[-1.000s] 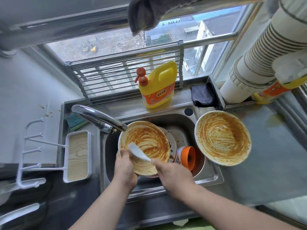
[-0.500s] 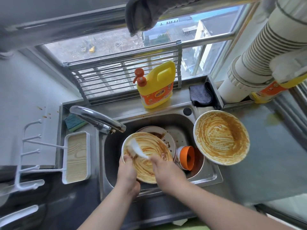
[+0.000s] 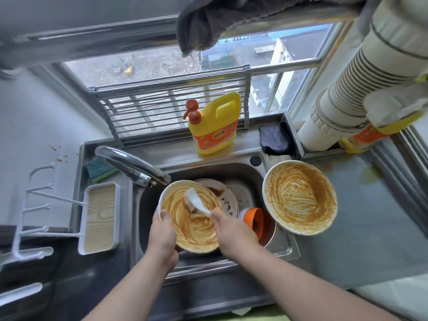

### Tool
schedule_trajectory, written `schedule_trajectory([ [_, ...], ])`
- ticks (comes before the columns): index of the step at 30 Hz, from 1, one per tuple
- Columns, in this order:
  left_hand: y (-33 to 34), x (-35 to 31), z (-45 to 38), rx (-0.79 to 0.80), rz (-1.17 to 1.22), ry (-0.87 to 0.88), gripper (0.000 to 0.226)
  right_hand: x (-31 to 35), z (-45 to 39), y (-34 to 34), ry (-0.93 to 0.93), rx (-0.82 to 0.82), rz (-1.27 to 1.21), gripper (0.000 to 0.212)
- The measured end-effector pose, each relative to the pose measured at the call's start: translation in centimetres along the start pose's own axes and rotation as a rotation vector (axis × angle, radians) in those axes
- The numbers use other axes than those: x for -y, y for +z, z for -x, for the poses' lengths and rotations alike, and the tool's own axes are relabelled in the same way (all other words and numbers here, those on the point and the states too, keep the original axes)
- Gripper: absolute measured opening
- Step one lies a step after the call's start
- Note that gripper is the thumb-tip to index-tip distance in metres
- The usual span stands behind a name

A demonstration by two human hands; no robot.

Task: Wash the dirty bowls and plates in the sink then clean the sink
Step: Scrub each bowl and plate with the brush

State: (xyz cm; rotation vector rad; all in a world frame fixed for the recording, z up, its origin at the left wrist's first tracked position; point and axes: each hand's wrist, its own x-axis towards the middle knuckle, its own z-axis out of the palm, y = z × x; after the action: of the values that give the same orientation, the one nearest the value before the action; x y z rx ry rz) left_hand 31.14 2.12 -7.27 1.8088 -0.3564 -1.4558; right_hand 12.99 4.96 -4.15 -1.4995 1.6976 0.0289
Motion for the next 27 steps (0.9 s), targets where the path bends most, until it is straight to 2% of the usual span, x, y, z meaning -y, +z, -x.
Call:
schedule_trajectory([
  [3, -0.4, -1.4, -1.0, 0.008, 0.016, 0.009, 0.032, -3.6, -0.6, -1.4, 0.035, -0.045, 0.094, 0.022],
  [7, -0.6, -2.8, -1.7, 0.029, 0.059, -0.001, 0.038, -6.4, 3.8, -0.5, -0.064, 0.020, -0.108, 0.020],
  [9, 0.1, -2.7, -1.0, 0.080, 0.056, -0.041, 0.047, -7.4, 4.3, -0.9, -0.032, -0.090, -0.215, 0.024],
  [12, 2.6, -2.2, 0.1, 0.201, -0.014, -0.089, 0.068, -8.9, 3.6, -3.2, 0.072, -0.409, -0.372, 0.018],
  [14, 5.2, -1.7, 0.9, 0.263, -0.122, -0.113, 0.062, -10.4, 3.4, -5.5, 0.143, -0.533, -0.428, 0.019],
  [17, 10.1, -1.0, 2.5, 0.332, -0.255, -0.112, 0.046, -14.0, 3.9, -8.5, 0.207, -0.588, -0.411, 0.017],
  [19, 13.6, -0.4, 3.8, 0.357, -0.400, -0.005, 0.035, -16.9, 4.3, -9.7, 0.271, -0.576, -0.359, 0.013],
  [21, 16.5, 0.3, 4.3, 0.366, -0.646, 0.168, 0.026, -19.7, 4.6, -10.8, 0.348, -0.551, -0.310, 0.008],
  [23, 18.7, 0.9, 4.4, 0.389, -0.834, 0.282, 0.020, -22.2, 4.8, -11.6, 0.413, -0.534, -0.227, 0.009],
  [27, 20.0, 1.1, 4.1, 0.480, -0.928, 0.411, 0.029, -24.7, 5.3, -12.2, 0.449, -0.483, -0.159, 0.019],
])
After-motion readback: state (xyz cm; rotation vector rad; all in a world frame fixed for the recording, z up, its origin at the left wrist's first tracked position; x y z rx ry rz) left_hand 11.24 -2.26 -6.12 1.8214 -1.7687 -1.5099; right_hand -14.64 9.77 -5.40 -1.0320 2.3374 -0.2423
